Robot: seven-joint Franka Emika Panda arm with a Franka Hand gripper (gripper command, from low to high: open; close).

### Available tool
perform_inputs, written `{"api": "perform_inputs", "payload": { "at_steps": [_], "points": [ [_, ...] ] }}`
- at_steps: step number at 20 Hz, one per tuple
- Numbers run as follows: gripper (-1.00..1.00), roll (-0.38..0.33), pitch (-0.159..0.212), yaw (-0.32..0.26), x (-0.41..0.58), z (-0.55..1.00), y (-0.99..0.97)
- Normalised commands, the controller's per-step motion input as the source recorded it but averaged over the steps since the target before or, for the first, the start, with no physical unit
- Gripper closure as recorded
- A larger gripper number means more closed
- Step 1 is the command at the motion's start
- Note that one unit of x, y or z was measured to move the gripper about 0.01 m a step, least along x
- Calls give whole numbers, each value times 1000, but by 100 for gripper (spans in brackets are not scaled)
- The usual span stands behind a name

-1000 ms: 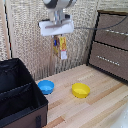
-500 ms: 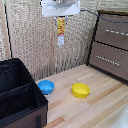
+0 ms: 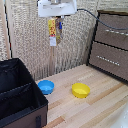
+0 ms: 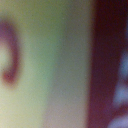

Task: Position your gripper near the granola bar, please. Lightly grip the granola bar with your gripping tool. Relocate your gripper along with the granola bar toward the leading division of the caddy with caution. Gently release the granola bar into the leading division of the caddy.

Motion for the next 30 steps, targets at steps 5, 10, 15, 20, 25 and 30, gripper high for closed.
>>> {"api": "perform_inputs", "payload": {
  "at_steps": [5,10,15,20,25,30],
  "points": [
    [100,-38,-4,0,-882,114,632],
    [100,-32,-3,-20,-679,2,719],
    [100,-38,0,-73,-319,-174,813],
    [100,-43,4,-108,-189,-253,803],
    [100,-52,1,-85,-306,-316,807],
    [100,-36,0,-120,-189,-308,785]
  ]
}}
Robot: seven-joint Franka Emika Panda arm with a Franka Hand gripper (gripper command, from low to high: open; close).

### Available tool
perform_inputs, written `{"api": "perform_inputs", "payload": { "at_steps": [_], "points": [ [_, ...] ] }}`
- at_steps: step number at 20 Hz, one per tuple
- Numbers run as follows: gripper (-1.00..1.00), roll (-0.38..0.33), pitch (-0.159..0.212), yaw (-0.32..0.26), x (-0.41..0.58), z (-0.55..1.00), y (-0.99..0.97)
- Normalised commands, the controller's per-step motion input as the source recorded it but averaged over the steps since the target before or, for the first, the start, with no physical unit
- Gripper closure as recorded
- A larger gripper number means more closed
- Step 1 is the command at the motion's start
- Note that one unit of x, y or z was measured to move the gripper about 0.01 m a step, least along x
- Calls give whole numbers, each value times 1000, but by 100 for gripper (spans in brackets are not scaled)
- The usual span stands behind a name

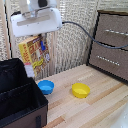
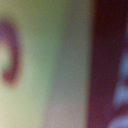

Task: Position your gripper near the granola bar, please. Lightly grip the granola bar with your gripping tool. Relocate your gripper along with the granola bar toward the leading division of the caddy with caution. Gently release the granola bar into the leading division of the caddy.

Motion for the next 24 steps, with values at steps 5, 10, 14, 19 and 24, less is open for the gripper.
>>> {"api": "perform_inputs", "payload": {
  "at_steps": [5,10,14,19,24],
  "points": [
    [100,-2,0,-206,-8,-229,685],
    [100,3,0,-289,0,-215,443],
    [100,39,0,-300,-64,-154,264],
    [100,41,-4,-233,-264,-234,186],
    [100,82,-145,-224,-136,-245,45]
  ]
}}
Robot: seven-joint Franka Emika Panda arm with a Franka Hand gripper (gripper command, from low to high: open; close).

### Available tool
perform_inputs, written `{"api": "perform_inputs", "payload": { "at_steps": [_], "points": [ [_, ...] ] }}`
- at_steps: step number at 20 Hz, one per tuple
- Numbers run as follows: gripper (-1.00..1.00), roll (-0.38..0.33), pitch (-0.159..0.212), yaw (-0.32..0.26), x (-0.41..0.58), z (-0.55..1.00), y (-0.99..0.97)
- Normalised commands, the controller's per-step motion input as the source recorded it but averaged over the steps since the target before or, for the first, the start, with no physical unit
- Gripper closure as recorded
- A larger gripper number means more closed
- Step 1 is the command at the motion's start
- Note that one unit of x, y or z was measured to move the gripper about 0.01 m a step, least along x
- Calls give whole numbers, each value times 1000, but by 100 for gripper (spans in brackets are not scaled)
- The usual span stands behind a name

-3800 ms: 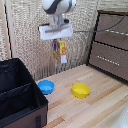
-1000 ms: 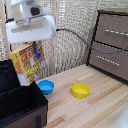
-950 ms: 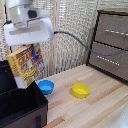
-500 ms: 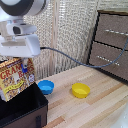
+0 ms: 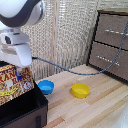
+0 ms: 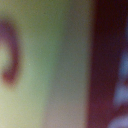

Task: Position your gripper near the granola bar, please. Lightly grip the granola bar with your gripping tool. Relocate your gripper along with the granola bar toward the leading division of the caddy with caution. Gently release the granola bar into the leading division of the caddy.

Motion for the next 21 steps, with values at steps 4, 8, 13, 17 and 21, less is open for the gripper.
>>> {"api": "perform_inputs", "payload": {
  "at_steps": [4,8,13,17,21],
  "points": [
    [100,40,-101,-103,-50,-305,0],
    [-100,-1,-35,-36,-46,-224,51],
    [-100,-4,15,-8,6,26,18],
    [-100,8,6,0,149,187,-114],
    [-100,26,2,-3,288,86,-222]
  ]
}}
